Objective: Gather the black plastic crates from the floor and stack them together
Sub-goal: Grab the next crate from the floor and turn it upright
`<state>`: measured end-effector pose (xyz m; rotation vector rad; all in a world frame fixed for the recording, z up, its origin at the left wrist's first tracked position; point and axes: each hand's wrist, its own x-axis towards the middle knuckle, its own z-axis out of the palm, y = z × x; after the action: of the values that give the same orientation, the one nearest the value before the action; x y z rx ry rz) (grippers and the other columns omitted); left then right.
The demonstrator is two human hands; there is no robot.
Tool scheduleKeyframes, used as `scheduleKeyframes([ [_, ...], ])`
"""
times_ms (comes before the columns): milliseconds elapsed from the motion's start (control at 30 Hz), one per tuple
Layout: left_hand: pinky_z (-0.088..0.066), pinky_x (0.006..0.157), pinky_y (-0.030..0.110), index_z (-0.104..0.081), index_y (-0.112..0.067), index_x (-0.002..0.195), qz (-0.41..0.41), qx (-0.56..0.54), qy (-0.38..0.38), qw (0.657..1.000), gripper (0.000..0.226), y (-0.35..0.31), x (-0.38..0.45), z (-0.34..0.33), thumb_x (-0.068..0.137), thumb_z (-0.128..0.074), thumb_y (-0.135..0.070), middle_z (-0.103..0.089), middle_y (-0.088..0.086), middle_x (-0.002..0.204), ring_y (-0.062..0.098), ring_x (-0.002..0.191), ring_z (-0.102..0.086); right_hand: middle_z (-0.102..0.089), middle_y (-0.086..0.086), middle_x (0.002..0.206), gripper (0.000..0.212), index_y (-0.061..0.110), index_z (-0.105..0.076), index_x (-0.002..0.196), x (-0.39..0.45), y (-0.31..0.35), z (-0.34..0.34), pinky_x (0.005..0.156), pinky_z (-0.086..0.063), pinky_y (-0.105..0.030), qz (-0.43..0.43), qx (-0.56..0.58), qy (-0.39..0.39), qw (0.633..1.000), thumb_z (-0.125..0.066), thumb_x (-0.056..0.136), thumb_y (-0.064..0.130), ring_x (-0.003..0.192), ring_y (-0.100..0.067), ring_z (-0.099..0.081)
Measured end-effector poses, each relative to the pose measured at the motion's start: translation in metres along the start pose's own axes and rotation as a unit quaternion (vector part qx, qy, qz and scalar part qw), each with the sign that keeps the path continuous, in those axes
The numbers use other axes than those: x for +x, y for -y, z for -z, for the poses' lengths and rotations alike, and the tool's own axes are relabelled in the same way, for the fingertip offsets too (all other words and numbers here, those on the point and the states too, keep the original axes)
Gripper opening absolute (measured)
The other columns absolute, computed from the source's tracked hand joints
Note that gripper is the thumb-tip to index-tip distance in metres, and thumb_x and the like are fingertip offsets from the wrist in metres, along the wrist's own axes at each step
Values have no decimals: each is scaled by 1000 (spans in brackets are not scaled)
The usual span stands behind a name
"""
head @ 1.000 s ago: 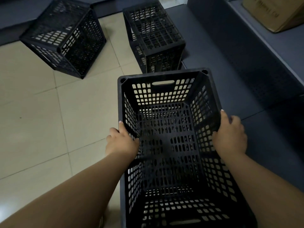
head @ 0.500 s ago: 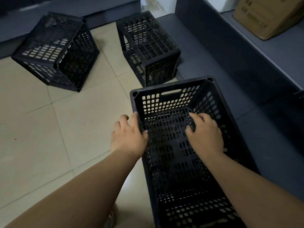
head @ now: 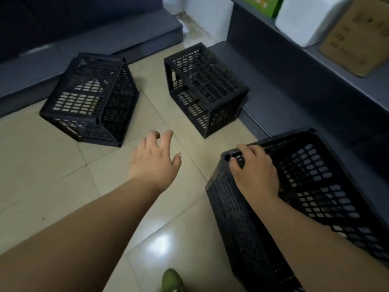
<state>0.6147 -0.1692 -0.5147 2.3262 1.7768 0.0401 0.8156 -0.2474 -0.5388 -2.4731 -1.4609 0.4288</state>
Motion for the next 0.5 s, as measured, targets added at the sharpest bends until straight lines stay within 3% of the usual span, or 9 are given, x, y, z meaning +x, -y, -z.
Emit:
scheduleKeyframes([
  [167,-35,101,42,-28,-22,146,62,13,-27,998,61,79,37,28,92,-45,-46,-33,12,140,32,123,-35,-48,0,132,48,28,-48,139,43,87,-19,93,-42,-39,33,46,0,998,-47,92,39,114,-20,-47],
  [500,-36,101,41,-30,-25,145,184,5,-10,983,59,207,131,45,92,-45,-47,-35,9,141,30,126,-35,-47,-2,135,49,26,-49,138,165,232,-74,94,-42,-40,129,28,48,990,-51,92,41,115,-23,-46],
])
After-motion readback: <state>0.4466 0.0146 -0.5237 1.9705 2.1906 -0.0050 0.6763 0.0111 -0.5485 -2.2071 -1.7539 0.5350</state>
